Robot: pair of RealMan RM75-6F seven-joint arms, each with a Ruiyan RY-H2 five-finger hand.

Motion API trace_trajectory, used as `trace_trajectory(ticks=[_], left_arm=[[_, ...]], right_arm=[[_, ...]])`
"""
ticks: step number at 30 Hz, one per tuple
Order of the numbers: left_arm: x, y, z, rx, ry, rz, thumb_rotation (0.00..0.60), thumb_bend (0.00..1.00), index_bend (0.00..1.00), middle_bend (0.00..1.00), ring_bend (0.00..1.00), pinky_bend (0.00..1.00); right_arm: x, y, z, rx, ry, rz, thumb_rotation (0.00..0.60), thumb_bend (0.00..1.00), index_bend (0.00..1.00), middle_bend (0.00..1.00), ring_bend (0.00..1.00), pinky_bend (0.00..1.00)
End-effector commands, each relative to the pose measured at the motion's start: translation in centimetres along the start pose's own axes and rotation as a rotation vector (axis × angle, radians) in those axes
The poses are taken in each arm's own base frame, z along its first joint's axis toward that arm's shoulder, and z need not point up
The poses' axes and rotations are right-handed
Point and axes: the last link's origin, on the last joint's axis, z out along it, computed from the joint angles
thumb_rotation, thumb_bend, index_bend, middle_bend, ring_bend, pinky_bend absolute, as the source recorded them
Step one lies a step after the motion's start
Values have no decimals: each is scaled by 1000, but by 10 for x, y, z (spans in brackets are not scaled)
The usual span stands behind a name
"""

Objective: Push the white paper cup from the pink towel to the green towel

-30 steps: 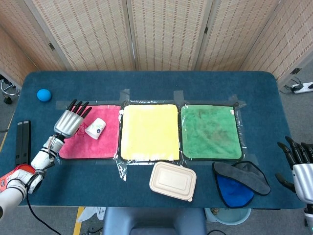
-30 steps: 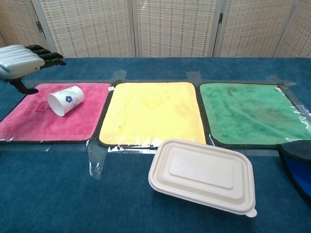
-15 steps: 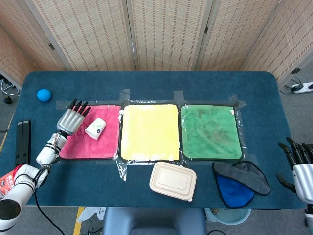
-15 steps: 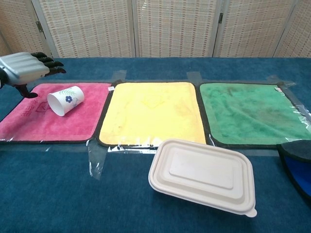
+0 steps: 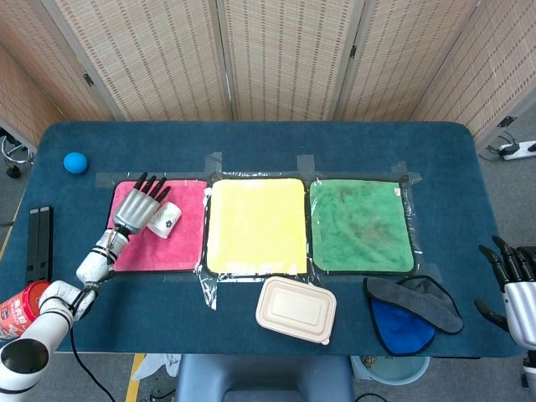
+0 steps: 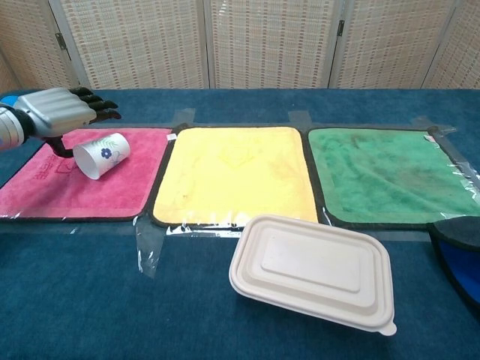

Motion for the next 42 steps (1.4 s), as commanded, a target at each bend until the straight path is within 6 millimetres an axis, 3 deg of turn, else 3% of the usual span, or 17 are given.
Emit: trace_trajectory(ticks=[1,11,17,23,26,31,38,42], left_arm=[[10,12,4,-33,41,-3,600,340,0,0,0,20],[47,54,9,-148,186,-21,600,340,4,0,0,18],[84,82,7,-210,314,-79,600,339,4,0,0,18],[114,88,-4,-225,401,-142,600,340,4,0,0,18],[113,84,-9,-214,380,-145,600,339,4,0,0,18],[93,81,-12,-197,297,-92,600,339,4,0,0,18],[69,76,4,-119,173,22,600,340,0,0,0,18],[63,86,6,-122,121,-8,600,339,0,0,0,17]], right_arm=[[0,1,-1,-1,1,1,600,207,136,86,140,108],[2,4,-6,-16,15,8,600,207,136,86,141,108],[4,7,-10,-22,25,11,600,206,136,86,141,108],[4,10,-11,-25,29,15,600,207,136,86,142,108],[2,11,-11,-25,25,19,600,206,136,86,142,108],[-1,14,-12,-28,19,27,600,206,136,86,143,108],[0,18,-14,-35,27,30,600,207,136,86,143,108],[0,19,-15,-38,27,34,600,207,136,86,143,108]])
